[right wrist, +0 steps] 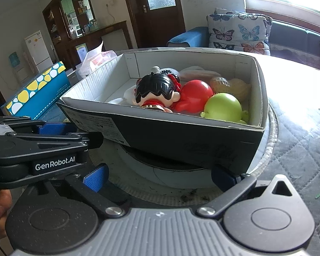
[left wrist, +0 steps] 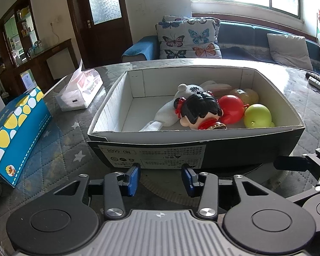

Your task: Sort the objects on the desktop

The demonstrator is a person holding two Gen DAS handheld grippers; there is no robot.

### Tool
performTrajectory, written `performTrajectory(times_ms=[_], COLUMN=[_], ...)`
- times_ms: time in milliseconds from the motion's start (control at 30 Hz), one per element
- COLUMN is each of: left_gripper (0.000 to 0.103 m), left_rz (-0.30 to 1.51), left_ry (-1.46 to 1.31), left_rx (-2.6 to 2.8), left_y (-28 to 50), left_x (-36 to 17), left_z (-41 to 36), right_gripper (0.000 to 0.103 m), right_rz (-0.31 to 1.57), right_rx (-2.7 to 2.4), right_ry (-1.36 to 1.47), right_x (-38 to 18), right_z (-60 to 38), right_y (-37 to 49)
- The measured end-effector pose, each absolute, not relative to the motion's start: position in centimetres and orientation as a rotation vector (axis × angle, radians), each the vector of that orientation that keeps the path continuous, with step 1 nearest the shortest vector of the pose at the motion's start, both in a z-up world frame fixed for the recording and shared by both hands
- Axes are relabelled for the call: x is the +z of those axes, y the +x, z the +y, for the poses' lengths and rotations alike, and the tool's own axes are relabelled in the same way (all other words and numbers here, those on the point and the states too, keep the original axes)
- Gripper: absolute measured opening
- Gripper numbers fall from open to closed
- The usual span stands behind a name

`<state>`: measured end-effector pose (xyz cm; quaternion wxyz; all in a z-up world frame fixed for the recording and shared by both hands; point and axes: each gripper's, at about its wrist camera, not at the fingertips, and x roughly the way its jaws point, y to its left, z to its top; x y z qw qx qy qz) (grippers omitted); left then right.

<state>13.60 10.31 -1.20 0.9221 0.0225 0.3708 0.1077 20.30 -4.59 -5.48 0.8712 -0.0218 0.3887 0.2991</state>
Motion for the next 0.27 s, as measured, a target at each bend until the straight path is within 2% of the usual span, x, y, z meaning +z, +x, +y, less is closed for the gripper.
performTrajectory(times_ms=[267], left_gripper=[0.04], left_rz=[0.735], left_ry=[0.051], left_rx=[0.226], left_y=[13.44], left_x=[-0.86], left_z=[10.25], right_gripper=[0.103], right_rz=[0.81], right_rx=[0.623], right_ry=[-0.046], right_x=[-5.45], right_z=[-4.68], right_y=[20.28])
